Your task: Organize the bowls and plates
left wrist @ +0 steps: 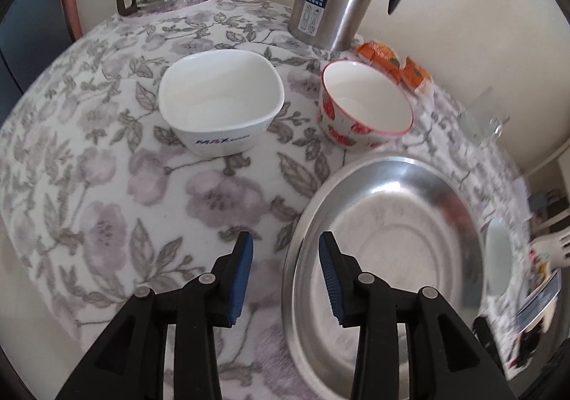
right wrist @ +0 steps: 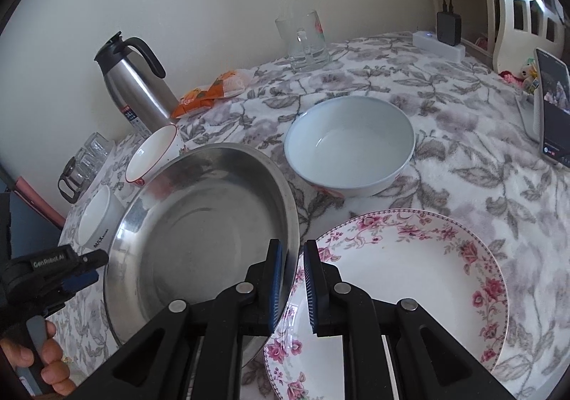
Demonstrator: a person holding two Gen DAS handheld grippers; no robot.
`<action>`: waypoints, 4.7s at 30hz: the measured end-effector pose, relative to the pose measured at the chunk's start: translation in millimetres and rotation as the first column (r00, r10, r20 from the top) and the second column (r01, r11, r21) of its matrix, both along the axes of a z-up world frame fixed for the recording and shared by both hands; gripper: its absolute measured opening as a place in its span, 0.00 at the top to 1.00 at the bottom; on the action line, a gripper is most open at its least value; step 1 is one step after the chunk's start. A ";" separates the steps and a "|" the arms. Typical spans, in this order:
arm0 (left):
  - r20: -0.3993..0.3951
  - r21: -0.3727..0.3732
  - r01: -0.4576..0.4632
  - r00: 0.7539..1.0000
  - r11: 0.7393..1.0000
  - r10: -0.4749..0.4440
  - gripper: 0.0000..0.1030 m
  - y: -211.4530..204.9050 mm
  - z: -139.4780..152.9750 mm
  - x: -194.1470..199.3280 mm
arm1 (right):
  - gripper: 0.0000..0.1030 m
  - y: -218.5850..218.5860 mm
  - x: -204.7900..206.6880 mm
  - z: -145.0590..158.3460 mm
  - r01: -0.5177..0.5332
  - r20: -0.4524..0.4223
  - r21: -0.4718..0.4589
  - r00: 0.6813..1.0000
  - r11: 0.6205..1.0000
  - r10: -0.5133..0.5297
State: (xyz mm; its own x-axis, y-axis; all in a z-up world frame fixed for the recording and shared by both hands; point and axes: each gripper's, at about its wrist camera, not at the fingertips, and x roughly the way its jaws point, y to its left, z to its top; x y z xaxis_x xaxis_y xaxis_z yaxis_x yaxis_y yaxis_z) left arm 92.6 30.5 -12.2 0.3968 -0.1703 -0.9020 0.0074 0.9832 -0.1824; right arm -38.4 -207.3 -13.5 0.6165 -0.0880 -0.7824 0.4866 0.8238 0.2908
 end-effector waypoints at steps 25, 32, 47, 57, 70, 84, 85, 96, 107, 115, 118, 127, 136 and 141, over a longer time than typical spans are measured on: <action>0.097 0.183 0.120 0.985 0.976 -0.139 0.07 -31.9 17.7 -27.1 | 0.00 14.7 0.1 14.2 -0.056 -0.029 -0.118 0.998 0.991 0.053; 0.155 0.126 0.129 0.977 0.984 -0.148 0.05 -38.3 31.0 -42.0 | 0.00 3.0 -11.7 17.7 -0.047 -0.025 -0.107 0.999 0.993 0.044; 0.309 0.005 0.308 0.905 0.951 -0.294 0.05 -92.2 67.7 -100.0 | 0.00 -62.0 -67.8 21.8 0.166 0.035 -0.076 0.986 0.983 -0.164; 0.249 -0.091 0.460 0.869 0.883 -0.428 0.05 -130.3 65.4 -134.4 | 0.00 -105.8 -100.6 -7.5 0.300 -0.072 0.045 0.952 0.953 -0.296; 0.008 -0.158 0.503 0.861 0.850 -0.508 0.05 -156.1 20.1 -163.9 | 0.00 -114.4 -105.0 -33.3 0.317 -0.160 0.150 0.942 0.936 -0.293; -0.132 -0.185 0.390 0.900 0.902 -0.416 0.12 -152.4 -21.8 -156.5 | 0.32 -107.5 -96.3 -42.0 0.276 -0.198 0.162 0.950 0.947 -0.242; -0.137 -0.190 0.383 0.901 0.904 -0.411 0.14 -151.3 -23.5 -155.6 | 0.41 -107.4 -95.9 -42.3 0.272 -0.197 0.166 0.951 0.948 -0.239; -0.160 -0.166 0.338 0.918 0.926 -0.364 0.47 -149.0 -41.3 -146.1 | 0.72 -108.2 -90.2 -44.0 0.249 -0.181 0.144 0.958 0.958 -0.222; -0.190 -0.154 0.318 0.919 0.935 -0.344 0.66 -149.7 -57.0 -139.7 | 0.74 -110.1 -84.1 -54.6 0.233 -0.160 0.155 0.965 0.960 -0.208; -0.175 -0.133 0.330 0.920 0.935 -0.349 0.75 -152.6 -61.1 -135.9 | 0.74 -108.5 -80.0 -56.5 0.217 -0.133 0.151 0.971 0.964 -0.198; -0.169 -0.128 0.332 0.921 0.935 -0.350 0.75 -154.1 -61.2 -135.1 | 0.74 -108.7 -79.5 -56.9 0.217 -0.124 0.149 0.972 0.965 -0.199; -0.165 -0.122 0.338 0.920 0.933 -0.355 0.75 -156.4 -62.2 -133.9 | 0.73 -108.9 -79.1 -57.1 0.212 -0.121 0.148 0.973 0.966 -0.195; -0.145 -0.086 0.359 0.918 0.929 -0.368 0.75 -162.4 -57.8 -138.8 | 0.73 -110.9 -84.4 -55.3 0.202 -0.104 0.173 0.977 0.964 -0.186; -0.113 -0.060 0.382 0.915 0.922 -0.386 0.75 -167.4 -52.5 -142.5 | 0.73 -110.6 -88.7 -48.8 0.192 -0.082 0.157 0.980 0.969 -0.181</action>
State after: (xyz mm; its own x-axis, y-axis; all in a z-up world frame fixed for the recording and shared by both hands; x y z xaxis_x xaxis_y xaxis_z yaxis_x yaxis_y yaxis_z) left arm -49.9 -137.0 -64.7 0.1829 -0.3207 -0.9293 0.3588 0.9019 -0.2406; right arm -127.1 -317.9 -62.3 0.5470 -0.0639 -0.8347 0.6504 0.6602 0.3757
